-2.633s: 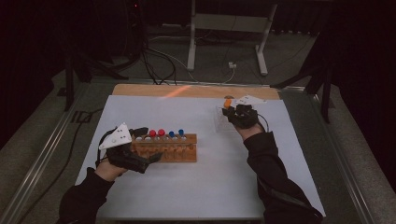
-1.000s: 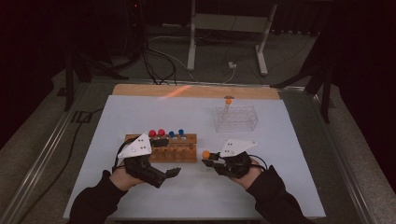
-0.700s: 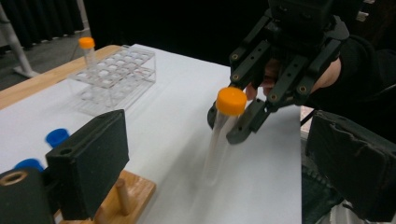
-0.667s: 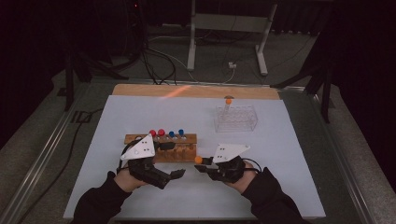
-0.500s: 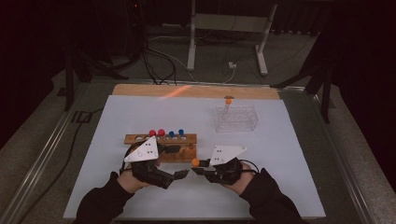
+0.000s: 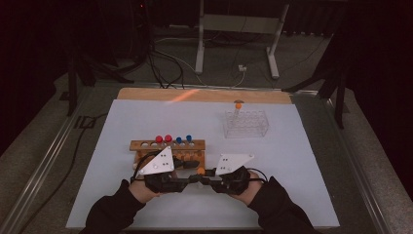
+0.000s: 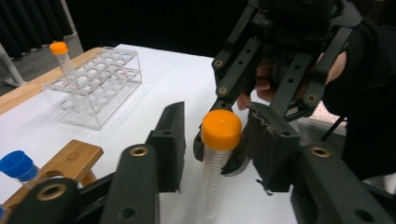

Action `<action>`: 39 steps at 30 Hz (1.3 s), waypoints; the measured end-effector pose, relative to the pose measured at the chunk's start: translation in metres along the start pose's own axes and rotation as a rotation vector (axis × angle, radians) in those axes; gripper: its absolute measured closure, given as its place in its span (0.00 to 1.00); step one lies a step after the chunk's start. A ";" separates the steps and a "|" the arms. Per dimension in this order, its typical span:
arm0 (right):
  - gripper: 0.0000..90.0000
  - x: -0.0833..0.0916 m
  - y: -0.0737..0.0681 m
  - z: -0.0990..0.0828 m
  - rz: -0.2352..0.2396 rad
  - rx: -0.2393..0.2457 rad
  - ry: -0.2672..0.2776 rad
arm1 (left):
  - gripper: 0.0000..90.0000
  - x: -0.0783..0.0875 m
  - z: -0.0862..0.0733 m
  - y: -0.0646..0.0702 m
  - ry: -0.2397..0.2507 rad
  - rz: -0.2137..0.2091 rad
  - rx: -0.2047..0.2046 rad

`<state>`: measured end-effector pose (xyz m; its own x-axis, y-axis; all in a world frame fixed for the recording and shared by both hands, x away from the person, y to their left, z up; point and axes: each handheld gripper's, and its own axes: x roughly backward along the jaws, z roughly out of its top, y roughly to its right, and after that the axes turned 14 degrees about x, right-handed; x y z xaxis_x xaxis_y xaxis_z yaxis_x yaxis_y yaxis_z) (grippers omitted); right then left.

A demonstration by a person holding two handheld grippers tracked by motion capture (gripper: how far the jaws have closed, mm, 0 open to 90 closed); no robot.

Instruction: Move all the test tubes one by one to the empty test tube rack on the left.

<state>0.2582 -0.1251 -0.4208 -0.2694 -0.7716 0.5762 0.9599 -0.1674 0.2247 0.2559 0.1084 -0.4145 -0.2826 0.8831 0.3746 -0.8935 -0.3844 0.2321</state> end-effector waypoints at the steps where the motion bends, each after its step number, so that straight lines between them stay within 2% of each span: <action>1: 0.83 0.000 0.000 0.000 0.001 0.000 0.000 | 0.69 -0.001 0.000 0.000 -0.004 0.003 0.000; 7: 0.83 0.001 0.000 0.000 -0.004 -0.002 0.001 | 0.77 -0.005 0.000 0.001 -0.012 -0.001 -0.013; 17: 0.82 0.000 0.002 -0.001 -0.004 -0.022 0.013 | 0.79 -0.006 0.002 0.001 -0.014 0.010 -0.010; 21: 0.65 0.003 0.004 -0.001 -0.026 -0.041 0.037 | 0.80 0.001 0.006 0.000 -0.012 0.027 -0.012; 22: 0.59 0.005 0.004 -0.001 -0.043 -0.046 0.043 | 0.79 0.003 0.007 -0.001 -0.006 0.035 -0.014; 24: 0.53 0.008 0.006 -0.002 -0.076 -0.054 0.056 | 0.80 0.010 0.010 -0.004 0.007 0.052 -0.006; 29: 0.34 0.020 0.015 -0.005 -0.140 -0.106 0.106 | 0.80 0.029 0.019 -0.011 0.043 0.124 -0.004; 33: 0.20 0.028 0.021 -0.006 -0.183 -0.129 0.117 | 0.80 0.048 0.026 -0.018 0.079 0.188 0.003; 37: 0.15 0.033 0.025 -0.008 -0.210 -0.143 0.121 | 0.79 0.065 0.030 -0.026 0.105 0.254 0.018; 39: 0.09 0.035 0.026 -0.008 -0.220 -0.152 0.129 | 0.80 0.072 0.031 -0.029 0.116 0.277 0.027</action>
<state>0.2744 -0.1617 -0.4011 -0.4694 -0.7768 0.4197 0.8828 -0.4217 0.2067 0.2726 0.1751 -0.3666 -0.5541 0.7677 0.3220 -0.7675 -0.6209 0.1595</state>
